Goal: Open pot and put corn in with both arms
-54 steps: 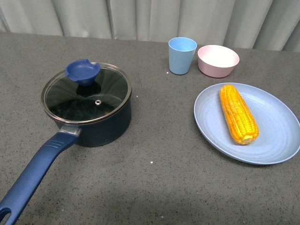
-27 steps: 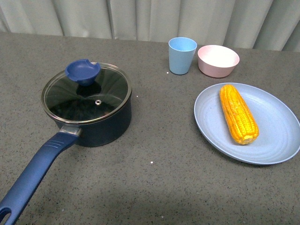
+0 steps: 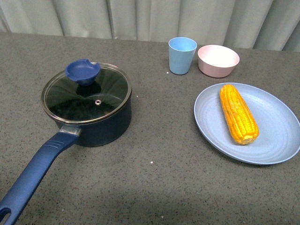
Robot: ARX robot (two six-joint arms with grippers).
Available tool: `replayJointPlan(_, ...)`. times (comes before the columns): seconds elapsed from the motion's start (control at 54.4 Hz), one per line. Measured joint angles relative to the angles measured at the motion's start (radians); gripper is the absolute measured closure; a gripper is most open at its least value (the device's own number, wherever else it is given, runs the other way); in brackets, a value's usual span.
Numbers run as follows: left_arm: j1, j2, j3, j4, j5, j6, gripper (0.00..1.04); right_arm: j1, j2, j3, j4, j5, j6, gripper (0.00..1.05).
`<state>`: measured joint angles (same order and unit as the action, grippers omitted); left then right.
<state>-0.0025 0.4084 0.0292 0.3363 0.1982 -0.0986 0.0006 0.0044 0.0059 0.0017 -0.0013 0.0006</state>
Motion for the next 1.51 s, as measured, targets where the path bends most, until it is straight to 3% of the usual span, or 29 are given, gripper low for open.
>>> replayJointPlan(0.239,-0.161,0.685,0.119,0.599,-0.176,-0.054,0.06,0.000,0.000,0.000,0.000,0.000,0.000,0.09)
replayJointPlan(0.533,-0.307,1.190,0.301,0.869,-0.268,-0.053,0.06,0.000,0.000,0.000,0.000,0.000,0.000,0.09)
replayJointPlan(0.809,-0.343,1.443,0.483,0.877,-0.330,-0.035,0.06,0.000,0.000,0.000,0.000,0.000,0.000,0.09)
replayJointPlan(1.177,-0.351,1.595,0.618,0.821,-0.335,0.017,0.06,0.000,0.000,0.000,0.000,0.000,0.000,0.09)
replayJointPlan(1.508,-0.315,1.687,0.691,0.814,-0.338,0.062,0.06,0.000,0.000,0.000,0.000,0.000,0.000,0.09)
